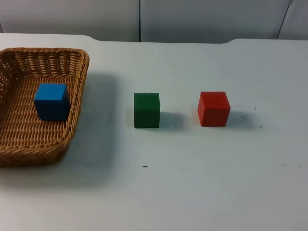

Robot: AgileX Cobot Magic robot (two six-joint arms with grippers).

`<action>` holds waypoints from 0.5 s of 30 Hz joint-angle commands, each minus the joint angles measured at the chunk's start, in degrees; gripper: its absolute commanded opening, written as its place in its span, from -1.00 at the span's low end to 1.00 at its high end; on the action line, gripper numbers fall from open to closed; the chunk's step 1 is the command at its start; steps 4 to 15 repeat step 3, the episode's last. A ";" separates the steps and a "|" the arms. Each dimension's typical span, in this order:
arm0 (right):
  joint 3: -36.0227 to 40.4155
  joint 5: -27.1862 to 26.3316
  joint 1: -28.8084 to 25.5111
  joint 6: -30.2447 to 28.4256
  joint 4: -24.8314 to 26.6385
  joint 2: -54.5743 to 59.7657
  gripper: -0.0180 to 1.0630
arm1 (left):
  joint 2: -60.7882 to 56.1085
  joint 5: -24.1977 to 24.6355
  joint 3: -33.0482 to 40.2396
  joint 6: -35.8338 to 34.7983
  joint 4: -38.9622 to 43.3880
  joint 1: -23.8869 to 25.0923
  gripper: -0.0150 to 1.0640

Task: Pick up the basket with the left hand and place the blue cube into the basket with the right hand.

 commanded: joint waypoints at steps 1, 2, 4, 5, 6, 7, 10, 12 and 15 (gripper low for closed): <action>0.55 -0.68 -3.91 -0.26 -0.31 -0.21 0.98 | -0.23 -0.55 0.16 -0.29 -0.11 -0.60 0.97; 0.55 -0.68 -3.91 -0.26 -0.31 -0.21 0.98 | -0.23 -0.55 0.16 -0.29 -0.11 -0.60 0.97; 0.55 -0.68 -4.79 -0.26 -0.31 -0.21 0.98 | -0.23 -0.55 0.16 -0.29 -0.11 -0.60 0.97; 0.55 -0.68 -4.79 -0.26 -0.31 -0.21 0.98 | -0.23 -0.55 0.16 -0.29 -0.11 -0.60 0.97; 0.55 -0.68 -4.79 -0.26 -0.31 -0.21 0.98 | -0.23 -0.55 0.16 -0.29 -0.11 -0.60 0.97; 0.55 -0.68 -4.79 -0.26 -0.31 -0.21 0.98 | -0.23 -0.55 0.16 -0.29 -0.11 -0.60 0.97; 0.55 -0.68 -4.79 -0.26 -0.31 -0.21 0.98 | -0.23 -0.55 0.16 -0.29 -0.11 -0.60 0.97; 0.55 -0.68 -4.79 -0.26 -0.31 -0.21 0.98 | -0.23 -0.55 0.16 -0.29 -0.11 -0.60 0.97; 0.55 -0.68 -4.79 -0.26 -0.31 -0.21 0.98 | -0.23 -0.55 0.16 -0.29 -0.11 -0.60 0.97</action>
